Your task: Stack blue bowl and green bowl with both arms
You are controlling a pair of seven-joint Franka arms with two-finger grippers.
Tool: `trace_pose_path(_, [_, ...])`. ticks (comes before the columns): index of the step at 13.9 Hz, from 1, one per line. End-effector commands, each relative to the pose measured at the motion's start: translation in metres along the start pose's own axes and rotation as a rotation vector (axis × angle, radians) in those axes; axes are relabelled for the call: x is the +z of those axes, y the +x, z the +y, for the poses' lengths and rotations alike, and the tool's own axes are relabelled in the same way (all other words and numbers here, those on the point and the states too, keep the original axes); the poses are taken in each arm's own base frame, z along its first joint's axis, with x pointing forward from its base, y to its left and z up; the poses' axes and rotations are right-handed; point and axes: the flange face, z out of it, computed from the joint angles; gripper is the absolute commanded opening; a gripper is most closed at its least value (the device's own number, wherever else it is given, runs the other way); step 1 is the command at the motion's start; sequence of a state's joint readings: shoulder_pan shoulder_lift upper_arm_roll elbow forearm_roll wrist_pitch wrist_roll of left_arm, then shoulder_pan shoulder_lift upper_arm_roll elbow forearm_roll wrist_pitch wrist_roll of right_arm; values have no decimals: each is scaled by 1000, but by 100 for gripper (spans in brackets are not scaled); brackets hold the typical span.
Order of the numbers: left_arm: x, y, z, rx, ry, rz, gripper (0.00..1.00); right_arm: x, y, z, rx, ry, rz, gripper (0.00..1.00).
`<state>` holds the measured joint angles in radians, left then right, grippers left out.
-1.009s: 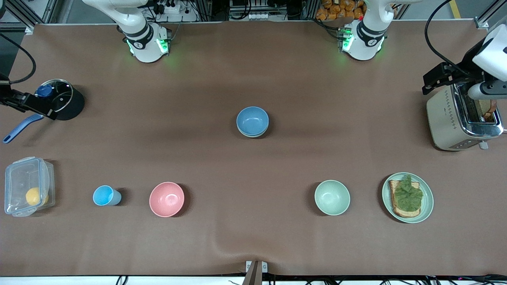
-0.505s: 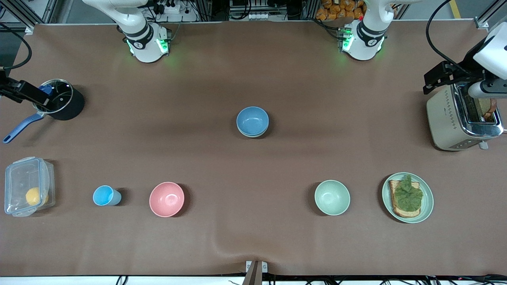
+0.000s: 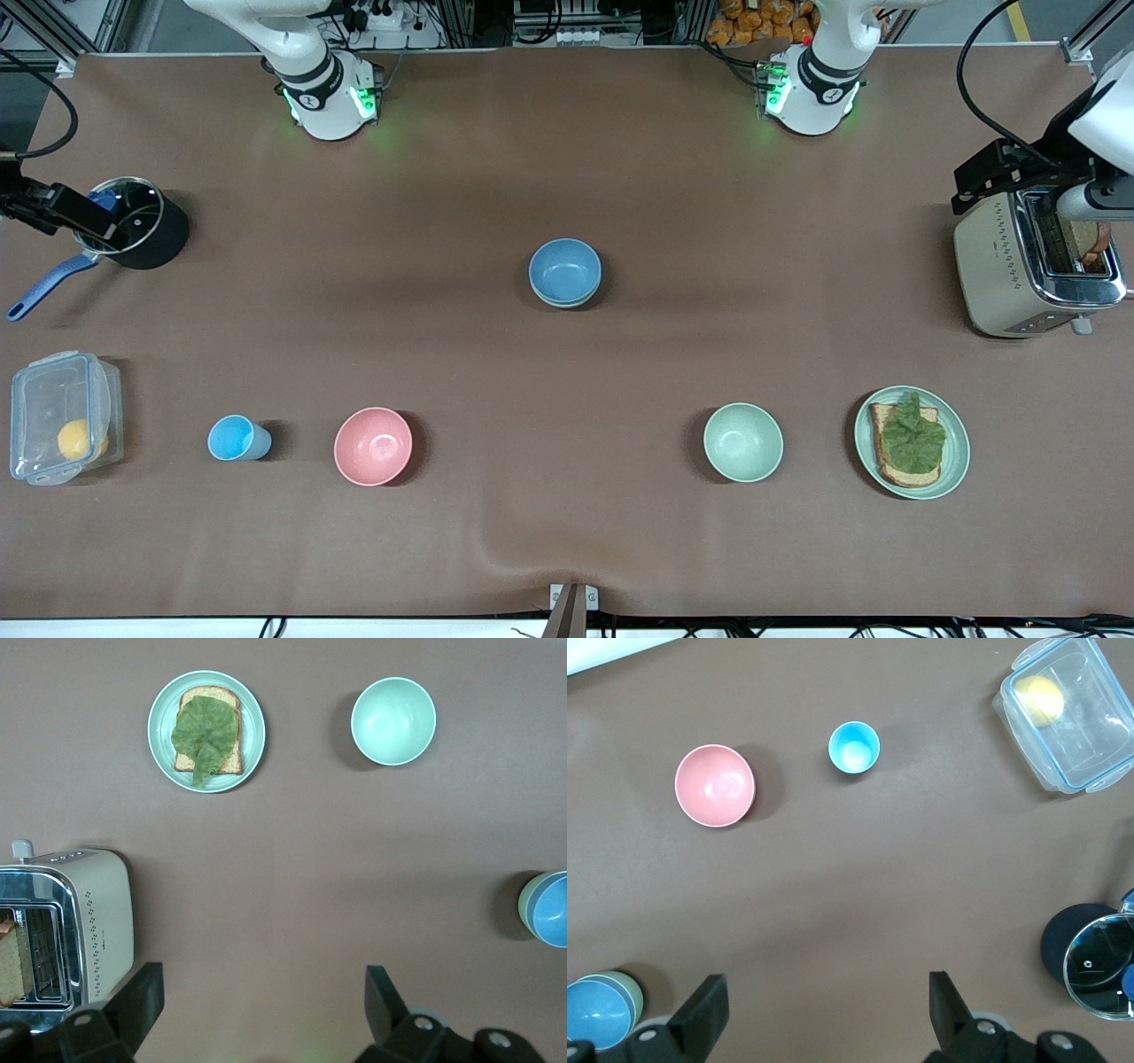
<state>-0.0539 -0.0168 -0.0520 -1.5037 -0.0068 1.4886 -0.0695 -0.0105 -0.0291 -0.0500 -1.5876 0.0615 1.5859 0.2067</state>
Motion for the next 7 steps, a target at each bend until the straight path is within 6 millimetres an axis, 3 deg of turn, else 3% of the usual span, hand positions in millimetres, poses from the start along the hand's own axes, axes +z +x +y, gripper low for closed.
trace_pose_path(1, [-4,2,-1,14,-19,19,100,-1,-8,0,-12,16,6,100])
trace_pose_path(7, [-4,2,-1,15,-17,19,100,-2,-8,0,-11,17,8,100])
